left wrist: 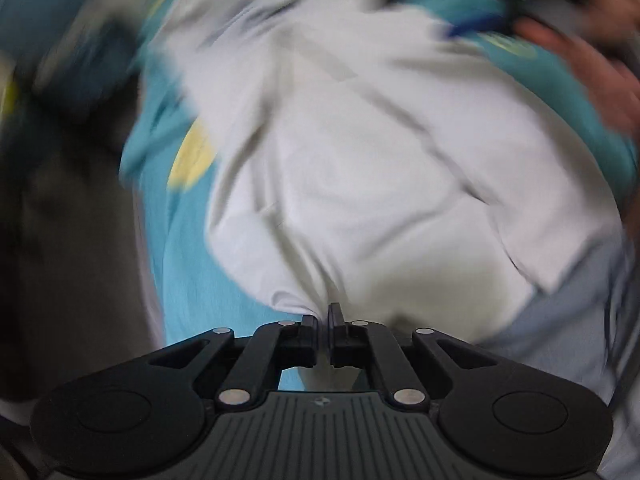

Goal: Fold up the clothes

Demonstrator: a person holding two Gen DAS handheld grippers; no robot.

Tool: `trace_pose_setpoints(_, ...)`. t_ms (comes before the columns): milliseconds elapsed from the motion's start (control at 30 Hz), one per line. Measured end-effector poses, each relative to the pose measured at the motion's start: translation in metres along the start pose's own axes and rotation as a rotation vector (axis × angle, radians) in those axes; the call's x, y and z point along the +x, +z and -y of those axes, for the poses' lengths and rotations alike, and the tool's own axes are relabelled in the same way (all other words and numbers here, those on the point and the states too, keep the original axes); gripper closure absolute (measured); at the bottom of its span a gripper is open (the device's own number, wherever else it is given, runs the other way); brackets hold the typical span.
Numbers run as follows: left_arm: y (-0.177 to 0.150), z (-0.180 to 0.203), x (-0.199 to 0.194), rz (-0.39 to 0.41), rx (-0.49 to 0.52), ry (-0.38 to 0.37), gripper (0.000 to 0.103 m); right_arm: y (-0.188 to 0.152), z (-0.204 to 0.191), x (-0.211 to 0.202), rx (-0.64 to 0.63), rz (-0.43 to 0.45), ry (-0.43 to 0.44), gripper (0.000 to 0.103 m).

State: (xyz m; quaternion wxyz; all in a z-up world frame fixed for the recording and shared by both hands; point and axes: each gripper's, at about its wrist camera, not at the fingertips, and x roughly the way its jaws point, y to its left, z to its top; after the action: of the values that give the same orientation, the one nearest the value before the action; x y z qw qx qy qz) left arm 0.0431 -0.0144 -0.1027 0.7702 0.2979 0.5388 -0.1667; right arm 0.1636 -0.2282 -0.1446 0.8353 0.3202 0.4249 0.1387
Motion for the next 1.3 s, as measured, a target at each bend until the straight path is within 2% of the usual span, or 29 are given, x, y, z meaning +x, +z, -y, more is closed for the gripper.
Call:
trace_pose_setpoints(67, 0.000, 0.034, -0.011, 0.059, 0.134, -0.031, 0.094, -0.001, -0.001, 0.004, 0.020, -0.017, 0.046, 0.026)
trace_pose_setpoints(100, 0.001, 0.050, -0.016, 0.089, 0.201, -0.047, 0.086, -0.001, -0.001, 0.007, 0.030, -0.021, 0.066, 0.026)
trace_pose_setpoints(133, 0.000, 0.060, -0.017, 0.099, 0.226, -0.084, 0.077, -0.001, -0.001, 0.009, 0.040, -0.026, 0.084, 0.026)
trace_pose_setpoints(200, -0.005, 0.065, -0.020, 0.118, 0.251, -0.153, 0.070, -0.002, -0.001, 0.014, 0.056, -0.039, 0.114, 0.026)
trace_pose_setpoints(267, -0.009, 0.054, -0.022, 0.115, 0.172, -0.202, 0.065, -0.003, 0.001, 0.019, 0.070, -0.059, 0.140, 0.027)
trace_pose_setpoints(333, -0.012, 0.027, -0.026, 0.121, 0.011, -0.234, 0.053, -0.004, 0.003, 0.023, 0.086, -0.074, 0.162, 0.027)
trace_pose_setpoints(433, -0.024, -0.025, -0.013, 0.112, -0.252, -0.285, 0.042, -0.004, 0.001, 0.028, 0.099, -0.083, 0.187, 0.030)
trace_pose_setpoints(500, -0.031, -0.052, 0.000, 0.080, -0.412, -0.340, 0.041, -0.005, -0.002, 0.030, 0.094, -0.083, 0.193, 0.033)
trace_pose_setpoints(533, -0.033, -0.058, 0.007, 0.057, -0.453, -0.387, 0.042, -0.005, -0.004, 0.030, 0.090, -0.083, 0.195, 0.033)
trace_pose_setpoints(633, -0.028, -0.055, 0.025, 0.018, -0.472, -0.461, 0.043, -0.004, -0.006, 0.031, 0.085, -0.081, 0.202, 0.034)
trace_pose_setpoints(767, -0.019, -0.038, 0.034, -0.039, -0.418, -0.540, 0.045, -0.003, -0.005, 0.029, 0.086, -0.072, 0.209, 0.034)
trace_pose_setpoints(800, -0.018, -0.032, 0.033, -0.049, -0.388, -0.535, 0.048, -0.002, -0.005, 0.029, 0.086, -0.070, 0.211, 0.034)
trace_pose_setpoints(867, -0.016, -0.021, 0.028, -0.058, -0.312, -0.501, 0.064, -0.002, -0.005, 0.029, 0.087, -0.067, 0.213, 0.034)
trace_pose_setpoints(933, -0.017, -0.013, 0.019, -0.053, -0.258, -0.455, 0.093, -0.001, -0.005, 0.029, 0.088, -0.065, 0.218, 0.033)
trace_pose_setpoints(1033, -0.022, -0.010, -0.006, -0.028, -0.202, -0.342, 0.096, -0.002, -0.006, 0.028, 0.082, -0.064, 0.220, 0.034)
trace_pose_setpoints(1133, -0.036, -0.017, -0.038, -0.009, -0.131, -0.154, 0.096, -0.005, -0.006, 0.027, 0.080, -0.069, 0.216, 0.034)
trace_pose_setpoints(1200, -0.045, -0.026, -0.054, -0.004, -0.119, -0.049, 0.096, -0.007, -0.008, 0.030, 0.074, -0.081, 0.217, 0.034)
trace_pose_setpoints(1300, -0.059, -0.046, -0.070, 0.008, -0.131, 0.063, 0.096, -0.011, -0.011, 0.034, 0.064, -0.099, 0.218, 0.034)
